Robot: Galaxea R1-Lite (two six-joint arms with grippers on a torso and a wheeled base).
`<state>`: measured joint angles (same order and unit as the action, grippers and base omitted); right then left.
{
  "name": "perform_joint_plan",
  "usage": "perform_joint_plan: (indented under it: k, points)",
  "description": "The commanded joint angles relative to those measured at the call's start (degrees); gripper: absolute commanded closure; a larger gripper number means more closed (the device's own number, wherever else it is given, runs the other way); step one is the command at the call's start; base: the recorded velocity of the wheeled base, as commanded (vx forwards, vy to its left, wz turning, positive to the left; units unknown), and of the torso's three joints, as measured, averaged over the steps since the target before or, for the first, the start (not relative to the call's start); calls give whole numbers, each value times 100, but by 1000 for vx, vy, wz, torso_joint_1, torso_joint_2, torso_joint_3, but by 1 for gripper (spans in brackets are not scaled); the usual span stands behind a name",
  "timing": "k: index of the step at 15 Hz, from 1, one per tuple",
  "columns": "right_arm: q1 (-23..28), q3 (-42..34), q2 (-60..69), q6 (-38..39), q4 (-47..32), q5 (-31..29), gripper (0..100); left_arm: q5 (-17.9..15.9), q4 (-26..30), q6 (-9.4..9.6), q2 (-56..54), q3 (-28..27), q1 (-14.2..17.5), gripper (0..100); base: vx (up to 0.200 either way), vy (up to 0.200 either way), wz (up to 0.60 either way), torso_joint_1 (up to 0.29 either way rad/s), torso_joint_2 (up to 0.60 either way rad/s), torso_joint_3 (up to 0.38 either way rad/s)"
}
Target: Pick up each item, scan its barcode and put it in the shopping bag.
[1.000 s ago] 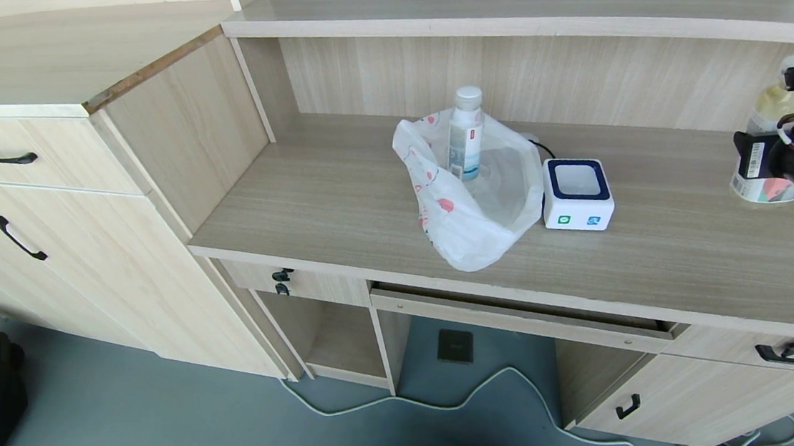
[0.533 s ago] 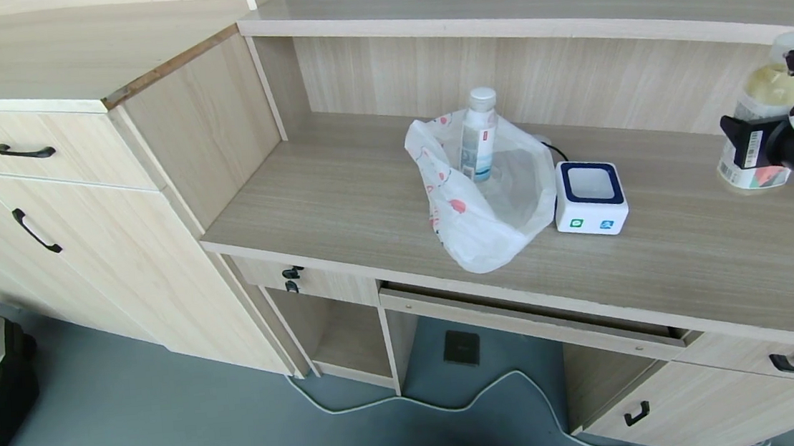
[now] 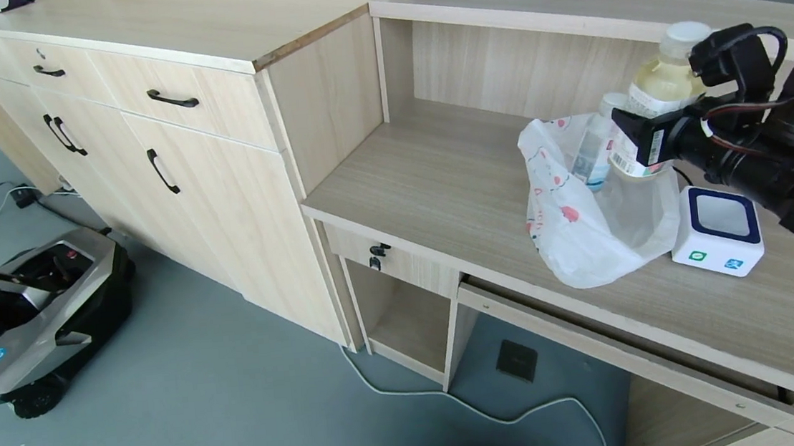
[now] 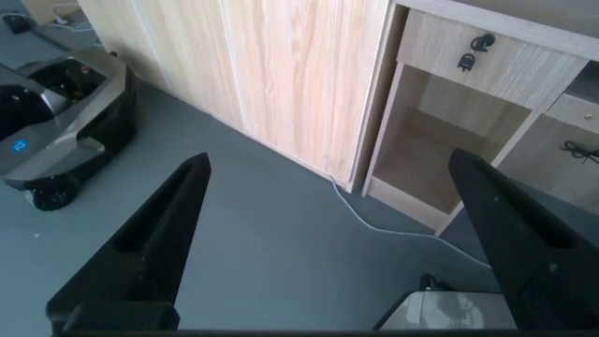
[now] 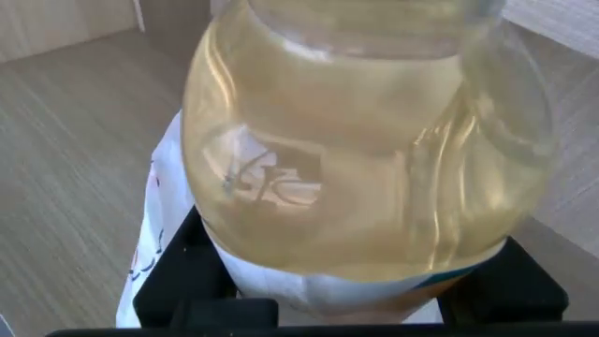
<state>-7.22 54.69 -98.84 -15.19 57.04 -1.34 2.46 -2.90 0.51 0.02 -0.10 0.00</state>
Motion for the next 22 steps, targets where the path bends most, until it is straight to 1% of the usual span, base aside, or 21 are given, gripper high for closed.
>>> perform_joint_plan:
  k: [1,3,4,6,7,10,13,16,22]
  points:
    - [-43,42,-672,499,290,108,100,0,-9,2,-2,1,9,0,0,0,0,0,0,0]
    - [-34,235,-1102,1062,378,178,100,0,-9,2,-2,1,9,0,0,0,0,0,0,0]
    - [-34,271,-1234,1141,387,213,100,0,0,2,-2,1,9,0,0,0,0,0,0,0]
    - [-34,323,-1471,1150,457,231,100,0,-9,2,-2,1,9,0,0,0,0,0,0,0]
    - [-34,323,-1612,1150,615,240,100,0,0,2,-2,1,9,0,0,0,0,0,0,0]
    - [-43,306,-1920,1150,1020,723,100,0,0,2,-2,1,9,0,0,0,0,0,0,0]
    - [-52,446,-2087,1141,1028,820,100,0,-9,2,-2,1,9,0,0,0,0,0,0,0]
    - [-69,323,-2078,1141,1028,916,100,0,-9,2,-2,1,9,0,0,0,0,0,0,0]
    - [-69,121,-2043,1141,984,925,100,0,-9,2,-2,1,9,0,0,0,0,0,0,0]
